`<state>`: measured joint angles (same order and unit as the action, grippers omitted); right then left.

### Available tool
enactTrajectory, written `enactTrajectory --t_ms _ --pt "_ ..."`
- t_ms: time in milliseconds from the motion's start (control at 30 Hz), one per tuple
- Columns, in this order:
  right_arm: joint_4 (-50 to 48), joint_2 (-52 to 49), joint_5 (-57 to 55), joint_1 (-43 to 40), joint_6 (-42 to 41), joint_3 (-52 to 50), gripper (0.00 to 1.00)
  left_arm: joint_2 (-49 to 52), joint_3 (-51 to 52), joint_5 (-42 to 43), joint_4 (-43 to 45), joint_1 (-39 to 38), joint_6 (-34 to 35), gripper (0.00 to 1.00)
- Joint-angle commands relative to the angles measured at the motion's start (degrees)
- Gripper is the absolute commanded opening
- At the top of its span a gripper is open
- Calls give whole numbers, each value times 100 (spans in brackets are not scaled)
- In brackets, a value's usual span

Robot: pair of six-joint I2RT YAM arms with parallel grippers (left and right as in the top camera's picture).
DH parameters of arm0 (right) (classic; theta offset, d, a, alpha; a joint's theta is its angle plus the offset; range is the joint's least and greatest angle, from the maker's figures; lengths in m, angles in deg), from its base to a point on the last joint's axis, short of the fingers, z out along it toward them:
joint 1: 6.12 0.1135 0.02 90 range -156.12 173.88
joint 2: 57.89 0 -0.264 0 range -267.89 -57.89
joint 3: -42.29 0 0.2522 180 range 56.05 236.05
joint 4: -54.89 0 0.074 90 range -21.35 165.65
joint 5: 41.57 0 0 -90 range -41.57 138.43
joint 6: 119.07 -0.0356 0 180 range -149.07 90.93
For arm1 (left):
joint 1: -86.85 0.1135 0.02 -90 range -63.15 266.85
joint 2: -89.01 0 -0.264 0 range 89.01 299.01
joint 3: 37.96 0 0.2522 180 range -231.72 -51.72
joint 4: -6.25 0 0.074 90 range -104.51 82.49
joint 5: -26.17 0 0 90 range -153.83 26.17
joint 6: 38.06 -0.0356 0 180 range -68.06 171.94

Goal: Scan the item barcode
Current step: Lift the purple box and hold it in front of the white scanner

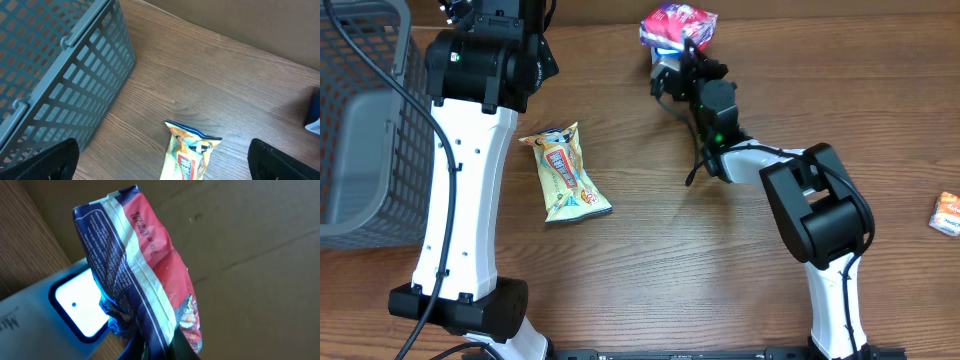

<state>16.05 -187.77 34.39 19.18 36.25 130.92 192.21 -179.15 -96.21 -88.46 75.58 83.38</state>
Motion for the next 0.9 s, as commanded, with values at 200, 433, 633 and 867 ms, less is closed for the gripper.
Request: enactTrajectory --t_ms 200,433,633,867 --pt "-142 9 -398 52 190 138 4 57 -52 -59 17 -37 92 100" --pt "-446 9 -380 52 72 138 4 57 -52 -59 17 -37 94 100" --pt "-216 -2 -280 -42 68 138 4 57 -52 -59 17 -37 92 100" --pt "-699 0 -649 -50 55 138 4 57 -52 -59 17 -37 94 100"
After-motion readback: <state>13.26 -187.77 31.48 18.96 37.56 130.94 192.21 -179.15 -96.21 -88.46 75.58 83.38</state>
